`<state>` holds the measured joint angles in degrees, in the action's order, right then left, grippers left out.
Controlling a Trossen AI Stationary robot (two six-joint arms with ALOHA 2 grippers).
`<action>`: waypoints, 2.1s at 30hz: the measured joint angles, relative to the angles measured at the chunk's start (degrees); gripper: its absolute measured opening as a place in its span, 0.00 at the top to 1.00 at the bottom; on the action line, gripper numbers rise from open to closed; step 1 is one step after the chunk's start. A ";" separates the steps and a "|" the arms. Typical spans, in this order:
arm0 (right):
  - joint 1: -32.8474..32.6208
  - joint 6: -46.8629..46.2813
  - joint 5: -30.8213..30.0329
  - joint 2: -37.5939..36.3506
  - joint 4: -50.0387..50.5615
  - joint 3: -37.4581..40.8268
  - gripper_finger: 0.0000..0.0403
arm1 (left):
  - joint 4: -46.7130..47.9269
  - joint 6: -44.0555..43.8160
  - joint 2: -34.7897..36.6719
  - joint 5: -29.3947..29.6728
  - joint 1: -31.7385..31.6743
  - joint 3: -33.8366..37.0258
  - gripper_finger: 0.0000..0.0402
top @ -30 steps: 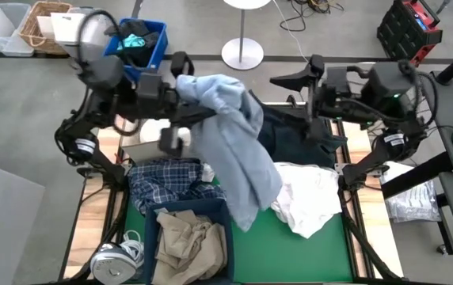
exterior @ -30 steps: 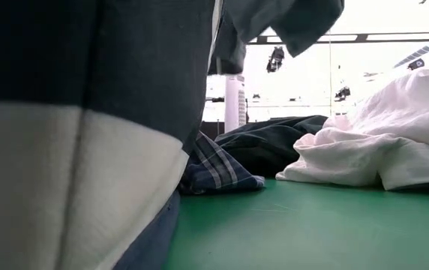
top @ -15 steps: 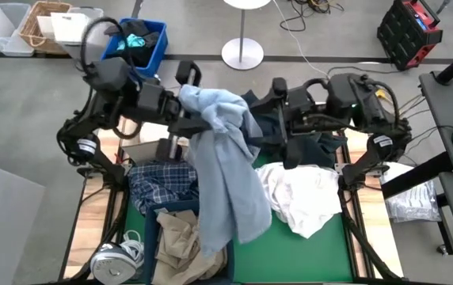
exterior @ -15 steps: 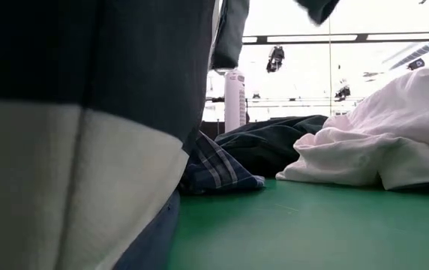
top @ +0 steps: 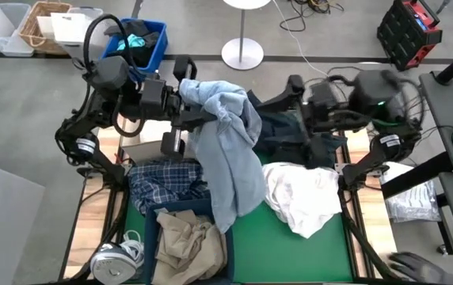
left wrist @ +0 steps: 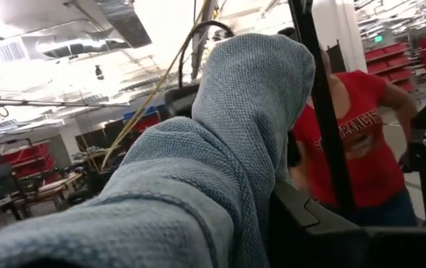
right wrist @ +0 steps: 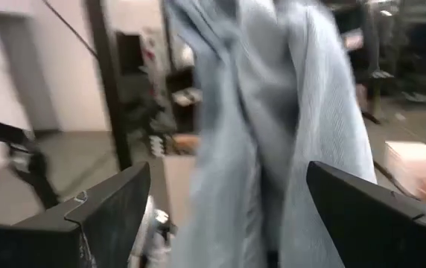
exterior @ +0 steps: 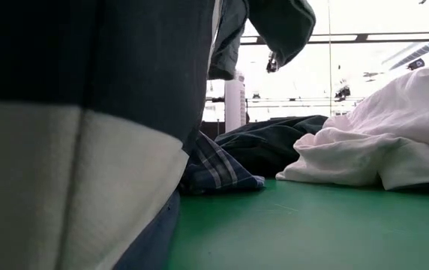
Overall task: Sort clothes
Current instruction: Put the light blue pants into the blue laundry organizer
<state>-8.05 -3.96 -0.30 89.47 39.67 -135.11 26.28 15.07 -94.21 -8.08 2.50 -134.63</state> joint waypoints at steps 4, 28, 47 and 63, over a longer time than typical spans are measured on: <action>0.08 0.93 -2.68 2.73 0.41 0.15 0.12 | -0.35 -0.36 -1.70 -0.36 0.02 0.14 0.86; 0.55 8.64 -1.15 6.56 -6.46 0.04 0.37 | -12.91 -7.23 -5.81 -12.87 0.42 0.13 0.85; 0.96 12.35 -1.32 6.65 -8.60 0.13 0.89 | -12.17 -8.13 -5.73 -7.90 0.48 0.11 0.81; 1.05 12.08 -1.65 6.66 -8.60 0.17 0.89 | -10.52 -10.14 -5.56 -5.54 0.44 0.09 0.48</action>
<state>-7.01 8.12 -1.96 96.13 31.07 -134.93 15.76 4.93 -99.77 -13.63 2.94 -134.54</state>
